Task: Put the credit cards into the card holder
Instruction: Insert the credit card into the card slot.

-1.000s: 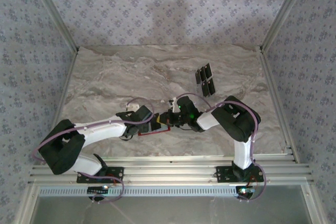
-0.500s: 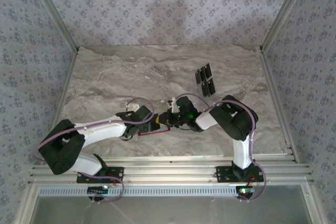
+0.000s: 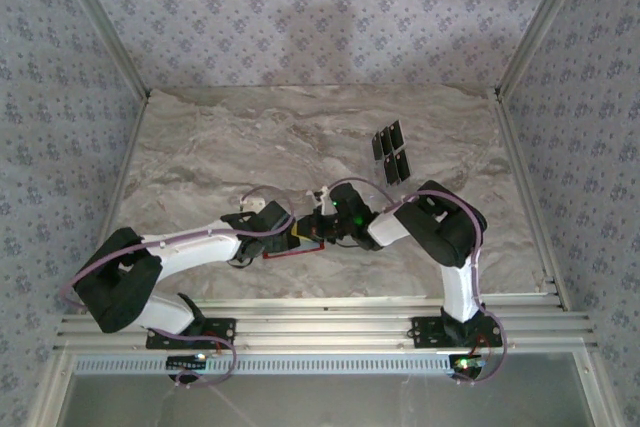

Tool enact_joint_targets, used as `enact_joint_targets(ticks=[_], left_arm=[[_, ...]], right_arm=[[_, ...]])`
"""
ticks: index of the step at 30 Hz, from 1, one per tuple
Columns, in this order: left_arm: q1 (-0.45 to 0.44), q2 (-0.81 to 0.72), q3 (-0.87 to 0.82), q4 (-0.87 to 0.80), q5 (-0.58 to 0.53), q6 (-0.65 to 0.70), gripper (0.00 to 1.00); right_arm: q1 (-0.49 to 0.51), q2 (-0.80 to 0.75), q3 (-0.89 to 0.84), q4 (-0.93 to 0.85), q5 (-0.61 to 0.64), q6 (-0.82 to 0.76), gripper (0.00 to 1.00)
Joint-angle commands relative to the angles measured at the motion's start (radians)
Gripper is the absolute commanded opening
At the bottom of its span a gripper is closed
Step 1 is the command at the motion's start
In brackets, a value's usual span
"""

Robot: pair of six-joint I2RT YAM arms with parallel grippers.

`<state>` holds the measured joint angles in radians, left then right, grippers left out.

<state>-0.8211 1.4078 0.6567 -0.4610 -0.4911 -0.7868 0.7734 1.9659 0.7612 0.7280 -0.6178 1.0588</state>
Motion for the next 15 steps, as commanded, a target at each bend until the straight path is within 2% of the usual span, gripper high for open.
enact_joint_targets(ticks=[1, 4, 11, 15], left_arm=[[-0.003, 0.009, -0.026, -0.076, -0.003, 0.014, 0.99], [-0.002, 0.005, -0.020, -0.074, -0.004, 0.011, 0.99], [0.025, -0.035, 0.032, -0.095, -0.003, -0.007, 0.99], [0.052, -0.086, 0.042, -0.111, 0.003, -0.012, 0.99]], right_arm=[[0.019, 0.038, 0.016, -0.102, 0.000, -0.006, 0.00], [0.017, 0.022, 0.018, -0.124, 0.002, -0.014, 0.05], [0.009, -0.082, 0.054, -0.309, 0.039, -0.099, 0.42], [0.006, -0.133, 0.095, -0.440, 0.069, -0.159, 0.53]])
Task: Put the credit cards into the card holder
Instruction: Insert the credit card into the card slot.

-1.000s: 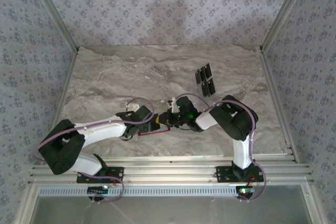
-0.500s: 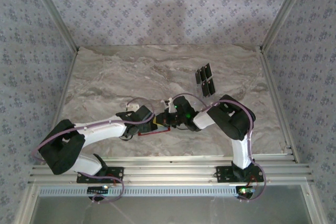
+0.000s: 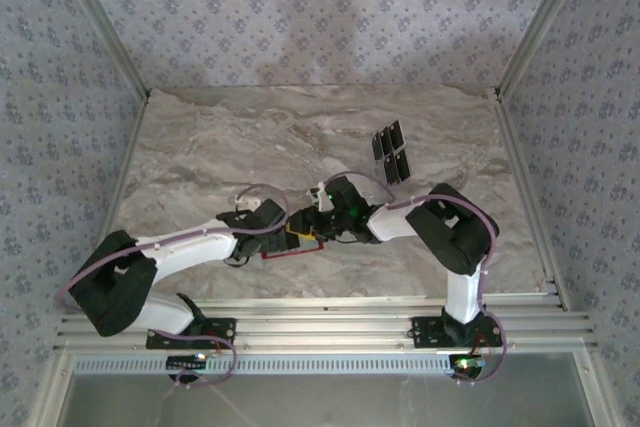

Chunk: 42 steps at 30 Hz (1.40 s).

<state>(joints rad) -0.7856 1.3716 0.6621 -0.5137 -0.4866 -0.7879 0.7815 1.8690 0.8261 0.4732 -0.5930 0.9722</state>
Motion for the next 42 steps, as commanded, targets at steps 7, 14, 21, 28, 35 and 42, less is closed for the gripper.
enact_joint_targets(ticks=[7, 14, 21, 28, 35, 42], left_arm=[[0.055, -0.157, -0.029, -0.075, 0.008, -0.040, 1.00], [0.062, -0.222, -0.116, -0.069, 0.014, -0.097, 1.00], [0.063, -0.187, -0.137, -0.034, 0.027, -0.109, 1.00], [0.063, -0.115, -0.131, 0.004, 0.037, -0.099, 1.00], [0.064, -0.067, -0.136, 0.043, 0.053, -0.095, 1.00], [0.064, -0.056, -0.150, 0.069, 0.064, -0.093, 1.00]], right_arm=[[0.000, -0.079, 0.128, -0.437, 0.119, -0.188, 0.52], [0.034, -0.053, 0.274, -0.703, 0.264, -0.335, 0.29], [0.051, 0.008, 0.342, -0.773, 0.303, -0.398, 0.17], [0.060, 0.052, 0.358, -0.784, 0.306, -0.406, 0.16], [0.072, 0.083, 0.415, -0.796, 0.297, -0.412, 0.16], [0.095, 0.108, 0.453, -0.816, 0.290, -0.416, 0.15]])
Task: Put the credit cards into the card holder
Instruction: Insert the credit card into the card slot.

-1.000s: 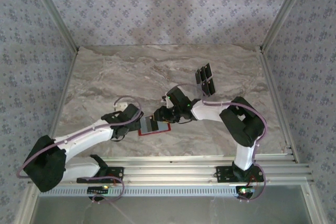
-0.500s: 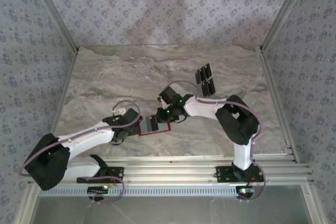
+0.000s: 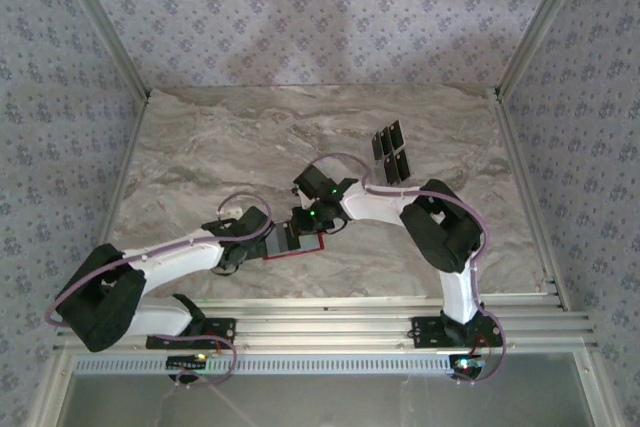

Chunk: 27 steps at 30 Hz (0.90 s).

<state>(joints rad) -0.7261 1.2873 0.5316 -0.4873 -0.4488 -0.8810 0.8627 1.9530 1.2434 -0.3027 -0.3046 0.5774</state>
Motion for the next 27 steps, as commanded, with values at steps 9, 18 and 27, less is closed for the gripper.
enact_joint_targets(ticks=[9, 18, 27], left_arm=[[0.005, 0.033, -0.036, 0.067, 0.036, 0.003, 1.00], [0.004, 0.038, -0.033, 0.076, 0.040, 0.011, 1.00], [0.005, 0.037, -0.016, 0.061, 0.030, 0.025, 1.00]], right_arm=[[0.046, 0.062, 0.096, -0.057, -0.026, -0.016, 0.14], [0.073, 0.098, 0.148, -0.072, -0.074, -0.014, 0.13], [0.003, -0.023, 0.006, -0.017, -0.030, 0.001, 0.31]])
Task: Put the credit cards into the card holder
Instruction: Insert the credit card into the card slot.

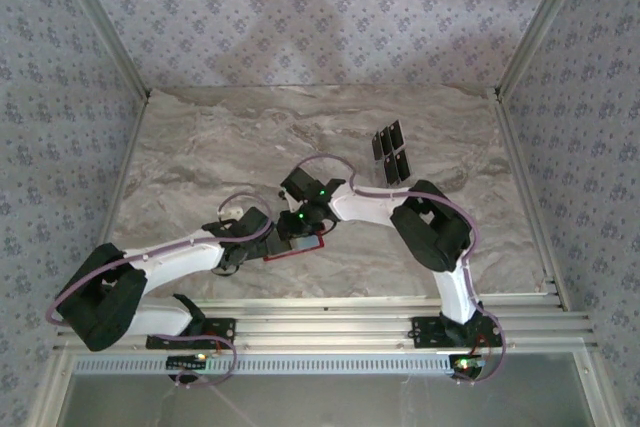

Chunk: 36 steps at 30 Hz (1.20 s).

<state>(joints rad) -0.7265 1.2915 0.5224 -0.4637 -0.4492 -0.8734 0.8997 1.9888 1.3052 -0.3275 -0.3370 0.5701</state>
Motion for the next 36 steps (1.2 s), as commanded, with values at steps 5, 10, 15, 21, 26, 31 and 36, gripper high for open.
enact_joint_targets(ticks=[5, 10, 15, 21, 26, 31, 36], left_arm=[[0.013, 0.035, 0.012, 0.032, 0.022, 0.029, 1.00], [0.047, 0.038, 0.047, 0.019, 0.025, 0.065, 1.00], [0.058, 0.060, 0.088, 0.008, 0.030, 0.098, 1.00], [0.062, 0.086, 0.119, 0.016, 0.036, 0.129, 1.00], [0.061, 0.060, 0.157, -0.006, 0.041, 0.155, 1.00], [0.055, 0.013, 0.178, -0.021, 0.066, 0.167, 1.00], [0.017, 0.002, 0.183, -0.012, 0.074, 0.149, 1.00]], right_arm=[[-0.074, -0.071, -0.158, 0.053, 0.003, 0.030, 0.32], [-0.080, -0.090, -0.202, 0.078, 0.007, 0.047, 0.32], [-0.073, -0.112, -0.204, 0.090, 0.003, 0.051, 0.32], [-0.057, -0.128, -0.167, 0.098, -0.008, 0.089, 0.42], [-0.064, -0.196, -0.145, 0.064, 0.018, 0.068, 0.47], [-0.067, -0.254, -0.145, -0.006, 0.068, 0.004, 0.54], [-0.069, -0.251, -0.156, -0.056, 0.122, -0.049, 0.56]])
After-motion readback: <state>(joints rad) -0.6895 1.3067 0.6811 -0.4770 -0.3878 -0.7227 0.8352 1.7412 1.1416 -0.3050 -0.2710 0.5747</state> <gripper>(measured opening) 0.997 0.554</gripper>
